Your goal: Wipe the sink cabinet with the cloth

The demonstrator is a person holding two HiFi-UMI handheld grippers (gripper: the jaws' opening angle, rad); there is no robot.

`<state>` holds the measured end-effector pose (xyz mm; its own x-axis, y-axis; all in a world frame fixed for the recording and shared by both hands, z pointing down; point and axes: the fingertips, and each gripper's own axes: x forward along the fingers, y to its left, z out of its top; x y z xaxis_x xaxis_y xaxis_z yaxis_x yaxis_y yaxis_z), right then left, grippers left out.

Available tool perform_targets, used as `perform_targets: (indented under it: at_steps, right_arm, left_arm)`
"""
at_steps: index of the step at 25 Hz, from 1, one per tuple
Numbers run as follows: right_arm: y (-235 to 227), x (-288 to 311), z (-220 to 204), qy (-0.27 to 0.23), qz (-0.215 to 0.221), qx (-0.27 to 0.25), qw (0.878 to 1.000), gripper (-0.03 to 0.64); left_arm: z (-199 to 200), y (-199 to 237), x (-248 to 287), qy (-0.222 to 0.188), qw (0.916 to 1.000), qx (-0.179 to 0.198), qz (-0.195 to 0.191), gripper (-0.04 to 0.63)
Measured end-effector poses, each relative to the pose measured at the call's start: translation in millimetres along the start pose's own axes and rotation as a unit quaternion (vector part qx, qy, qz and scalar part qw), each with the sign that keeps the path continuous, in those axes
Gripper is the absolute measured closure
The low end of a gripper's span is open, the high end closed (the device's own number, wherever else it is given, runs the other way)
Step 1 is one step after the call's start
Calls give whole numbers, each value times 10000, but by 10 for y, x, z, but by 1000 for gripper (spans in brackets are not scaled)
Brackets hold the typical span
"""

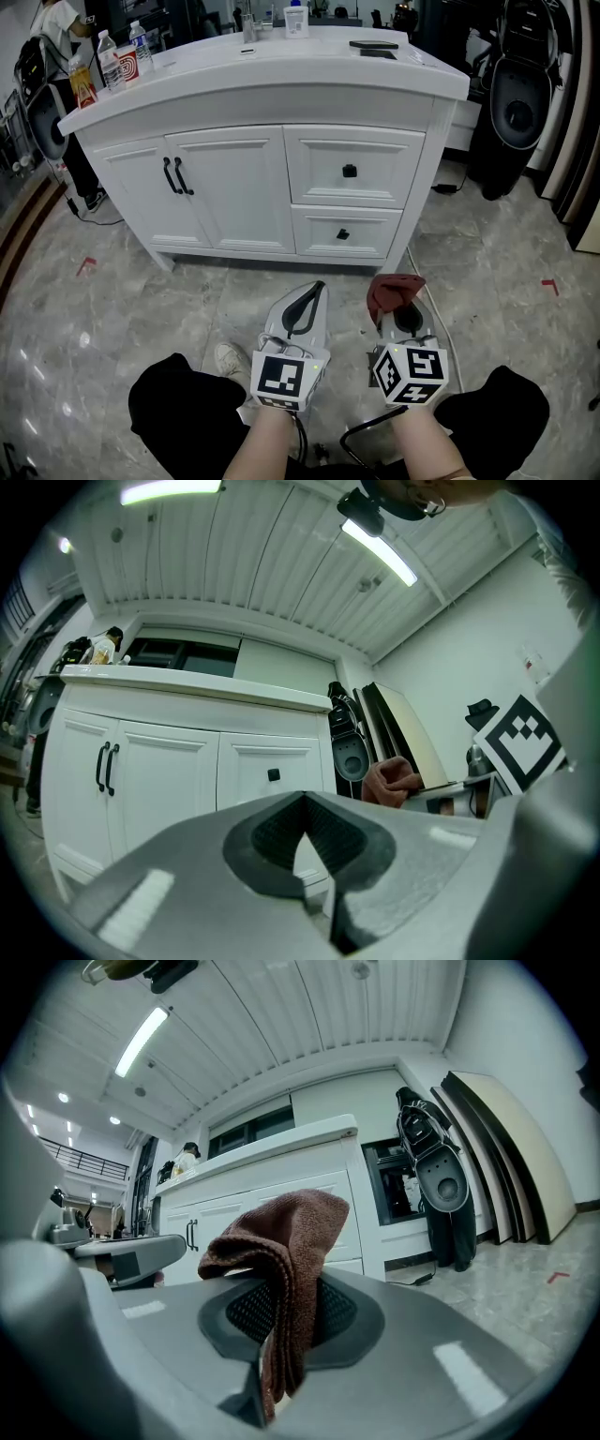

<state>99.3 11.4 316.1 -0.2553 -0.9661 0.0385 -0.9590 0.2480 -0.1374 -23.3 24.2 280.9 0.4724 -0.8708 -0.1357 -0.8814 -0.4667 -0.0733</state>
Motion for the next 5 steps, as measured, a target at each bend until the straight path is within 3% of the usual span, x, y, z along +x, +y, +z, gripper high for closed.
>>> perform_targets:
  at_steps: [5]
  right_arm:
    - [49, -2, -5, -1, 42, 33, 10000, 537]
  left_arm:
    - [-14, 18, -11, 50, 10000, -44, 13, 595]
